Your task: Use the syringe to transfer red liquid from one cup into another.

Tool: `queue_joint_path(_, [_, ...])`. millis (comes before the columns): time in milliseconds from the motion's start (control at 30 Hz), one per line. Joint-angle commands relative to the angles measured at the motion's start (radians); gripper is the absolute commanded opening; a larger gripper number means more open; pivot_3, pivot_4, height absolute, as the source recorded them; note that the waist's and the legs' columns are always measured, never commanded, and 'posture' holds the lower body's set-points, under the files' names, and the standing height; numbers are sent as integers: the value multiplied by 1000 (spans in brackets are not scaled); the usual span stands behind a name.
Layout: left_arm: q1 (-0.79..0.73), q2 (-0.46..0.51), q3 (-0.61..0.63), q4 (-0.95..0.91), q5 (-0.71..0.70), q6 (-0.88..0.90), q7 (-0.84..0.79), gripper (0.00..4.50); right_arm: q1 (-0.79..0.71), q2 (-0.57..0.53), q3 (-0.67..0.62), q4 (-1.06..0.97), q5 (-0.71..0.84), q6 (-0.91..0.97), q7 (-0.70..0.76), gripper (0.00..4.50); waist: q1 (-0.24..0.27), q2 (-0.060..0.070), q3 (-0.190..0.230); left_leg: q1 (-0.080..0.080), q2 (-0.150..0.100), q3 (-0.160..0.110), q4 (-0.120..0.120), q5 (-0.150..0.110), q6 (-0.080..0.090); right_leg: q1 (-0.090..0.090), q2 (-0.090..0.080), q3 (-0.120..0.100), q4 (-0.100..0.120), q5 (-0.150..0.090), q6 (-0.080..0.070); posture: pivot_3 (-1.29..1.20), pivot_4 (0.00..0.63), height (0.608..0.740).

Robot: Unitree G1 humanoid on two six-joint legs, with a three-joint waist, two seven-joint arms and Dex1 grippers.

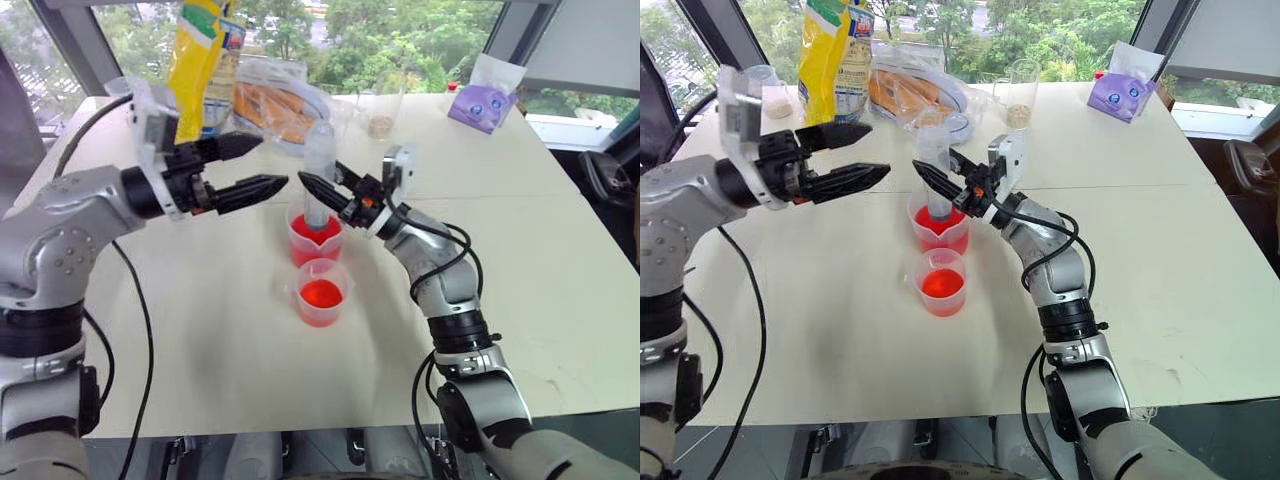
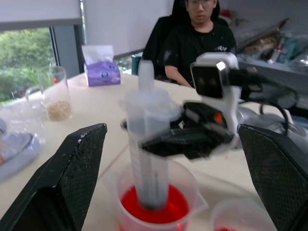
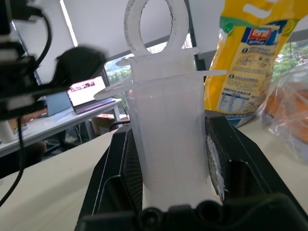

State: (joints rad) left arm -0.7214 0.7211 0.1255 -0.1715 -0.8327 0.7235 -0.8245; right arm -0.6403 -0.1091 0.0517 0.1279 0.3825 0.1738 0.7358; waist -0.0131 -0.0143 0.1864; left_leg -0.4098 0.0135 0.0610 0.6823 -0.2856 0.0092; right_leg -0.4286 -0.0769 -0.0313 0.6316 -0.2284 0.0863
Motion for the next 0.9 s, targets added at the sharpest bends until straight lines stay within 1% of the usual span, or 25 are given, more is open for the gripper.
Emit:
queue_joint_path(33, [-72,-38,-24,53,62,-53,-2,4500,-3,0,8,-32,-6,-32,10,1408,-1,0,0,0,0,0,0,0,0,0,0,0,0,0,0,0,150,740])
queue_joint_path(167, [-140,-102,-58,118,102,-77,-20,4500,3,-5,19,-37,-17,-39,13,1408,-6,0,0,0,0,0,0,0,0,0,0,0,0,0,0,0,150,740])
queue_joint_path(333, [-156,-150,-84,143,131,-84,-52,4500,7,-9,25,-46,-24,-41,8,1408,-2,0,0,0,0,0,0,0,0,0,0,0,0,0,0,0,150,740])
queue_joint_path(367, [-156,-154,-82,143,132,-81,-57,3946,7,-9,25,-47,-25,-41,7,1408,-2,0,0,0,0,0,0,0,0,0,0,0,0,0,0,0,150,740])
queue_joint_path(400, [-157,-156,-82,143,132,-78,-63,3608,7,-9,26,-48,-26,-41,7,1408,-2,0,0,0,0,0,0,0,0,0,0,0,0,0,0,0,150,740])
queue_joint_path(433, [-156,-154,-84,139,130,-70,-71,3135,8,-9,27,-49,-27,-40,6,1408,-2,0,0,0,0,0,0,0,0,0,0,0,0,0,0,0,150,740])
queue_joint_path(633, [-145,-155,-93,126,138,-58,-98,126,4,-8,26,-53,-30,-39,4,1408,-3,0,0,0,1,0,0,0,0,0,0,0,1,0,0,0,150,740])
queue_joint_path(667, [-144,-155,-93,126,139,-57,-100,50,3,-7,26,-54,-31,-38,4,1408,-3,0,0,0,1,0,0,0,0,0,0,0,1,0,0,0,150,740])
queue_joint_path(900, [-162,-159,-85,132,157,-72,-97,50,-1,-8,23,-52,-29,-30,7,1408,-2,0,0,0,0,0,0,0,0,0,0,0,1,0,0,0,150,740])
